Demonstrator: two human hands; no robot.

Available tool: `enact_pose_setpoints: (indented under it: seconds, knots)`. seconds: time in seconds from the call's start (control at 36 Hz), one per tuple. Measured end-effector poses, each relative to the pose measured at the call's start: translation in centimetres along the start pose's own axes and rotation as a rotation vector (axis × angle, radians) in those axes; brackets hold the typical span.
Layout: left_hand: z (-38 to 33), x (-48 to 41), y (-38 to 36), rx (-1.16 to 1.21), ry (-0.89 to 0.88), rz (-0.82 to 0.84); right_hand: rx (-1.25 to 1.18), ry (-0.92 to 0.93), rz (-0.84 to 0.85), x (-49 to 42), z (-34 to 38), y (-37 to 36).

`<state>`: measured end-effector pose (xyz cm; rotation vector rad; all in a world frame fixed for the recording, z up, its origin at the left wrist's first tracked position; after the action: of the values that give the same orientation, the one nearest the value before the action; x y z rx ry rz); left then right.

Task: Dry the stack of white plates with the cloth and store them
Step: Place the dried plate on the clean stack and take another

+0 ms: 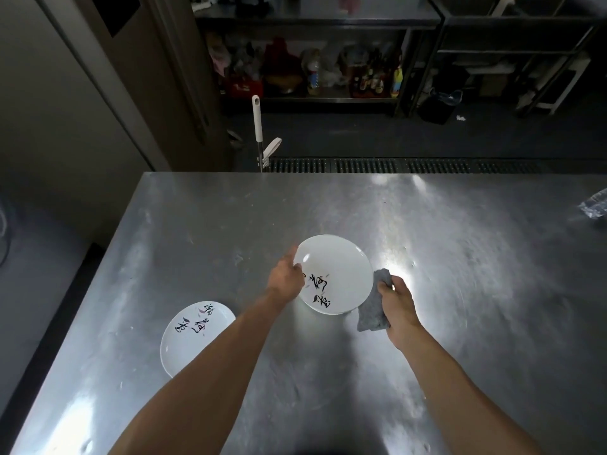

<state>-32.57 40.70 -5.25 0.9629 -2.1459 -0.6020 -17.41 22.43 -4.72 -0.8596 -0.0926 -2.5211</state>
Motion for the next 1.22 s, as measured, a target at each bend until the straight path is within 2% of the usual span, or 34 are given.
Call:
enact_pose_setpoints:
  seconds: [0.11, 0.19, 0.28, 0.39, 0.53, 0.67, 0.81, 0.94, 1.08, 1.22]
  knots:
    - [0.2, 0.5, 0.6, 0.014, -0.063, 0.023, 0.249, 0.315, -0.098, 0.2, 2.0, -0.9]
    - [1.5, 1.6, 1.5, -0.005, -0.093, 0.03, 0.289, 0.502, -0.025, 1.3, 3.5, -3.5]
    - [4.5, 2.4, 2.6, 0.014, 0.012, 0.014, 0.309, 0.585, 0.069, 2.5, 4.4, -6.5]
    - [10.4, 4.1, 4.9, 0.051, 0.201, -0.108, 0.358, 0.565, 0.197, 3.6, 2.7, -10.9]
    - [19.2, 8.6, 8.1, 0.06, 0.442, -0.302, 0.512, 0.469, 0.405, 5.4, -3.5, -16.3]
    - [25.2, 12.4, 9.6, 0.092, 0.574, -0.277, 0.639, 0.259, 0.58, 7.2, -10.7, -20.1]
    - [28.2, 13.1, 8.8, 0.294, 0.592, -0.208, 0.786, 0.138, 0.544, 7.7, -15.5, -21.9]
    - [29.6, 12.4, 7.7, 0.388, 0.612, -0.226, 0.832, 0.077, 0.485, 7.7, -17.4, -22.3]
    - [30.0, 12.1, 7.4, 0.391, 0.61, -0.186, 0.818, 0.078, 0.446, 7.6, -17.5, -22.5]
    - [29.0, 12.3, 6.6, 0.537, 0.56, -0.14, 0.73, 0.167, 0.348, 7.5, -16.4, -21.8]
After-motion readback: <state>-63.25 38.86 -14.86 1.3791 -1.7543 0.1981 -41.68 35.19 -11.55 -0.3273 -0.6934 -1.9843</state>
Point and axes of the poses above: each hand's wrist, its own x-axis away from the middle knuckle, its own y-axis out of the back of the hand, z = x × y, the point moved 3 cm from there along -x, towards the middle knuckle, and after that the axes turned 15 degrees about -x, right-handed, at the moved point
